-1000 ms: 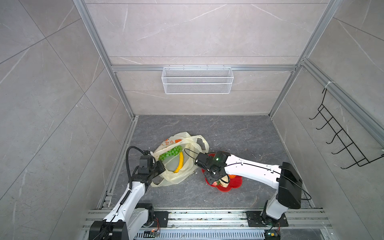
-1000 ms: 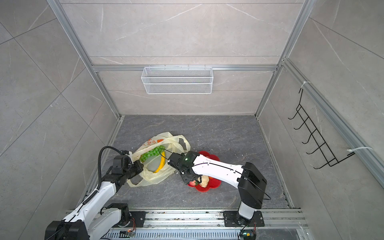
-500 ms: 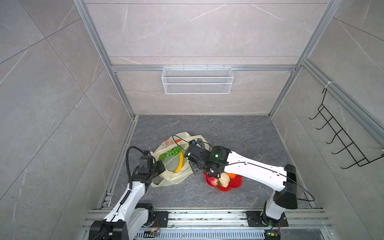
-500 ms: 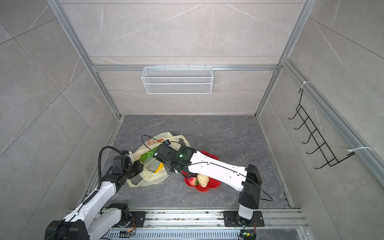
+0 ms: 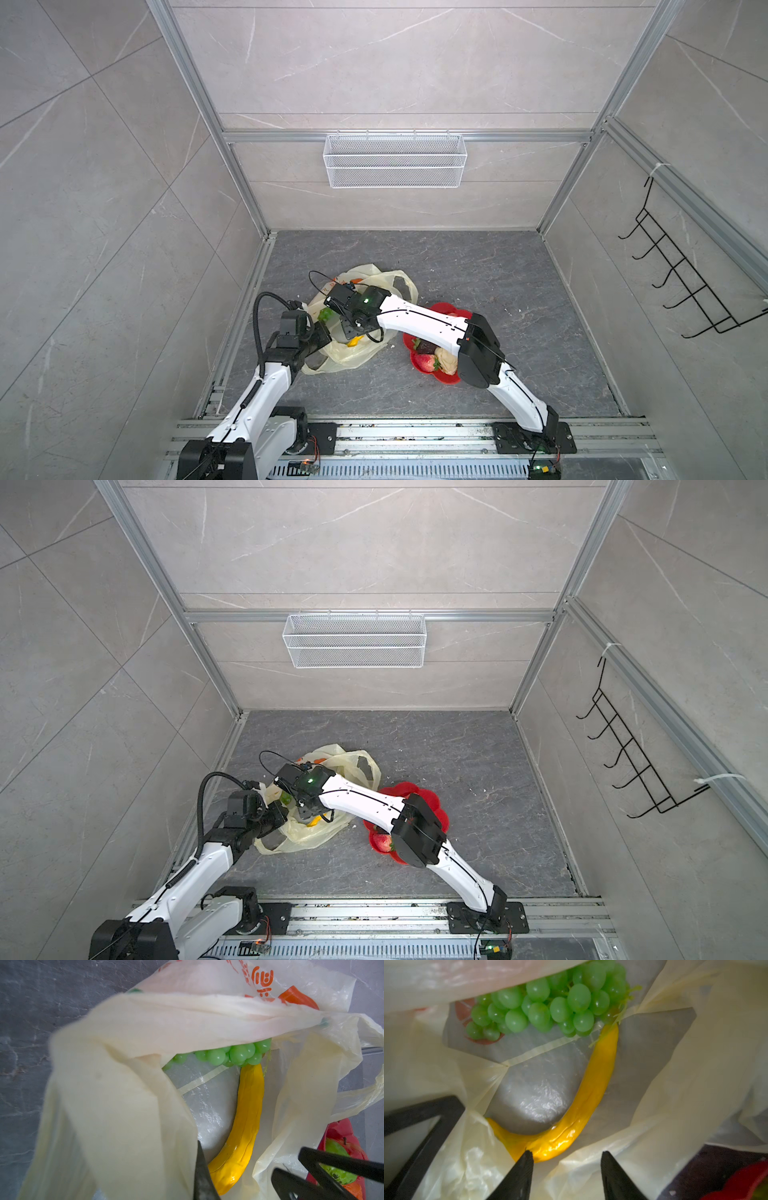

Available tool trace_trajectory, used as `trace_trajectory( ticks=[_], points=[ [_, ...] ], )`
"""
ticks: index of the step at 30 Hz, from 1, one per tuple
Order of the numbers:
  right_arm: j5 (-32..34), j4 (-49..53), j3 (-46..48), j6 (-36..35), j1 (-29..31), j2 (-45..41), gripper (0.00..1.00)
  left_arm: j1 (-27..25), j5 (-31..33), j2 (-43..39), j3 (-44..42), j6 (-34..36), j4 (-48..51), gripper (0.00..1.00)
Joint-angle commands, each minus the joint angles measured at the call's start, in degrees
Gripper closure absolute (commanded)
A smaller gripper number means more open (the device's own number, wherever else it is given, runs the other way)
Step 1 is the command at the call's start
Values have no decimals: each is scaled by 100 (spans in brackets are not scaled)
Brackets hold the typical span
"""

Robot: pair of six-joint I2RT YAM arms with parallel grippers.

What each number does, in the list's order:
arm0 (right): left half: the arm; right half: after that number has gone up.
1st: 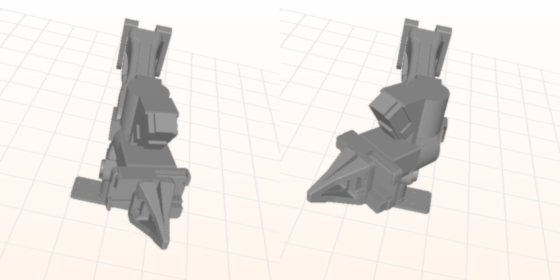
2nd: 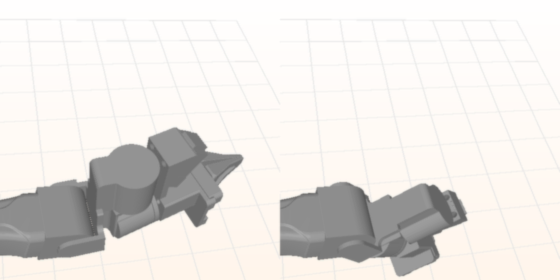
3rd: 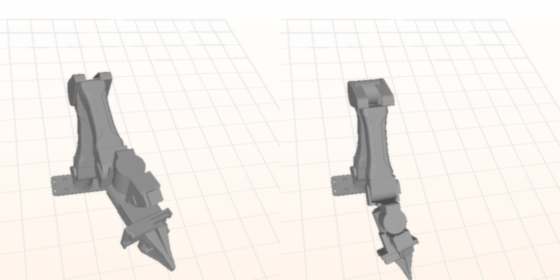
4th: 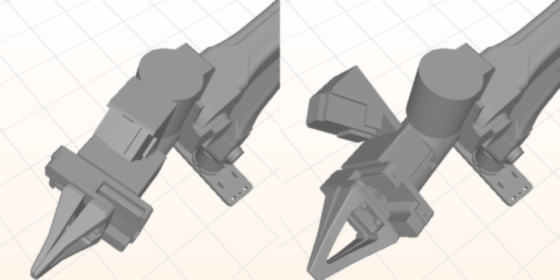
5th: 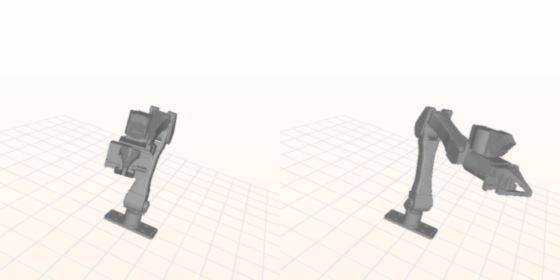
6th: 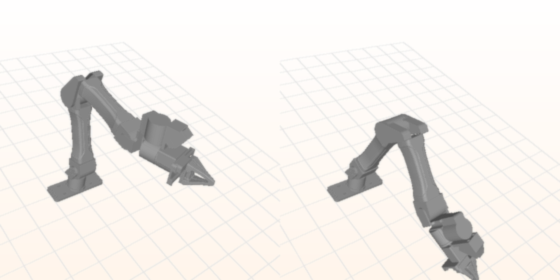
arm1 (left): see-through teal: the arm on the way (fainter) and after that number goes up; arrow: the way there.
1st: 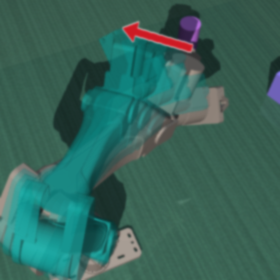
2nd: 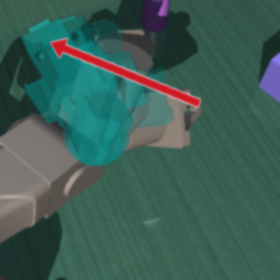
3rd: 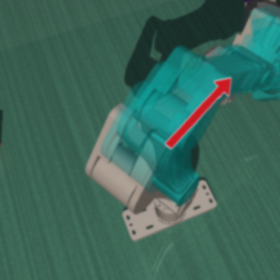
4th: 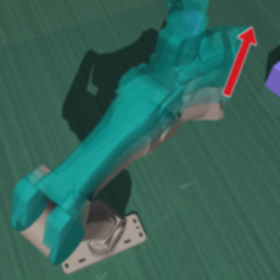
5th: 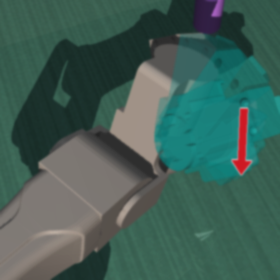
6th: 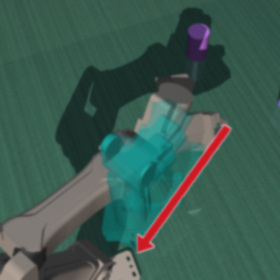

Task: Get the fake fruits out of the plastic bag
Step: 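Close the right gripper on the stem end of the yellow banana, then lift the banana up out of the bag while the left gripper shifts the bag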

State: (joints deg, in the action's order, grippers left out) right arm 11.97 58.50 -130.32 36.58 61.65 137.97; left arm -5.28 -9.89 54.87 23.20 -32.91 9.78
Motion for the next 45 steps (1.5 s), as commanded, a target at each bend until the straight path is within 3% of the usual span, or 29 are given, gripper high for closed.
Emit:
trace_trajectory(
  ticks=[1,9,17,34,45],
  points=[
    [24,407,-468,209,-80,324,46,-34,-206,67,77,181,-163,100],
    [123,771,-1126,314,-187,889,50,-39,-215,85,79,179,-165,100],
    [214,760,-1088,403,-283,1156,52,-43,-241,74,79,182,-175,100],
    [-60,566,-917,491,-451,1328,64,-52,-224,99,79,178,-189,100],
    [-86,244,-552,566,-449,952,71,-61,-207,98,79,178,-192,100]
  ],
)
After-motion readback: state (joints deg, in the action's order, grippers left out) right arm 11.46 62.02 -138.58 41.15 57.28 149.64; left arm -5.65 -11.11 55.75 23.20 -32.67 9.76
